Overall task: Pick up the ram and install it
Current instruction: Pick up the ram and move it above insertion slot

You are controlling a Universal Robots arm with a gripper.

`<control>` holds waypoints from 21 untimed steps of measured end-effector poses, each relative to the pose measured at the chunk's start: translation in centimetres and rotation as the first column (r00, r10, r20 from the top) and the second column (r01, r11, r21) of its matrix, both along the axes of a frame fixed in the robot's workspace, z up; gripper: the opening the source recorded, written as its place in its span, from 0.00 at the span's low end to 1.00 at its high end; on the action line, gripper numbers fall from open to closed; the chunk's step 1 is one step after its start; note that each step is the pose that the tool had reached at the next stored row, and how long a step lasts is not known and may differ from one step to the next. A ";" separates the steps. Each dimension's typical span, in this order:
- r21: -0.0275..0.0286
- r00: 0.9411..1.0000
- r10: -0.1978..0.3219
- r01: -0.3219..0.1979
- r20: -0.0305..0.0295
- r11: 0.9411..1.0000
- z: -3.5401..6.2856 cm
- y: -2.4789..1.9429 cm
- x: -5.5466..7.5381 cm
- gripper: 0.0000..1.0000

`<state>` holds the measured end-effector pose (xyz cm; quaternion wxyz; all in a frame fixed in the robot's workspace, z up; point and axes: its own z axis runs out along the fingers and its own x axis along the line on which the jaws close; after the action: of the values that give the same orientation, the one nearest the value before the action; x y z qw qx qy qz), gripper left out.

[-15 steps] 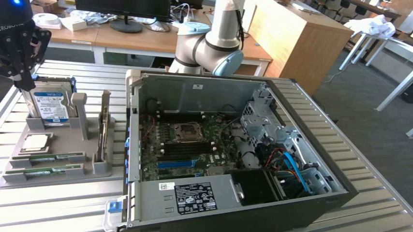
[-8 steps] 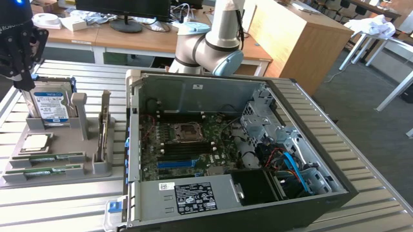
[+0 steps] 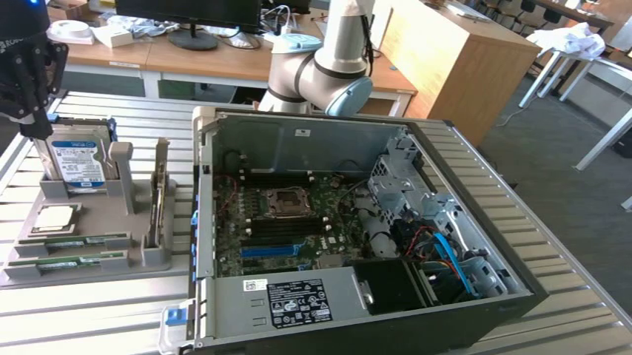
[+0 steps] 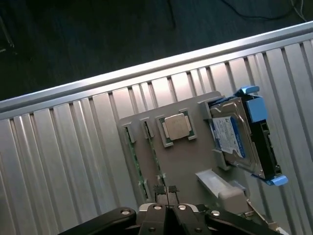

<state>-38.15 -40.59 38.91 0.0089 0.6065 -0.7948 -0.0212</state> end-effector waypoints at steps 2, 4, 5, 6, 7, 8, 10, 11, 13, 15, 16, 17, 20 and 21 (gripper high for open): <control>0.000 1.000 0.028 -0.028 0.000 1.000 0.00 0.00 0.0 0.10; 0.000 0.998 0.058 -0.058 0.000 0.998 0.00 0.00 0.0 0.10; 0.000 0.997 0.071 -0.071 0.000 0.997 0.00 0.00 0.0 0.10; 0.000 0.996 0.085 -0.085 0.000 0.996 -0.01 0.00 0.0 0.10; 0.000 0.995 0.098 -0.098 0.000 0.995 0.00 0.00 0.0 0.10; 0.000 0.994 0.111 -0.111 0.000 0.994 -0.01 0.00 0.0 0.10; 0.000 0.991 0.137 -0.137 0.000 0.991 0.00 0.00 0.0 0.10; 0.000 0.989 0.150 -0.150 0.000 0.989 -0.01 0.00 0.0 0.10; 0.000 0.985 0.173 -0.173 0.000 0.985 -0.01 0.00 0.0 0.10; 0.000 0.983 0.186 -0.186 0.000 0.983 -0.01 0.00 0.0 0.10; 0.000 0.983 0.186 -0.186 0.000 0.983 -0.01 0.00 0.0 0.10; 0.000 0.983 0.186 -0.186 0.000 0.983 -0.01 0.00 0.0 0.10; 0.000 0.982 0.187 -0.187 0.000 0.982 -0.01 0.00 0.0 0.10; 0.000 0.982 0.190 -0.190 0.000 0.982 -0.01 0.00 0.0 0.10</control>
<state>-38.16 -40.59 38.90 0.0109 0.6794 -0.7334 -0.0202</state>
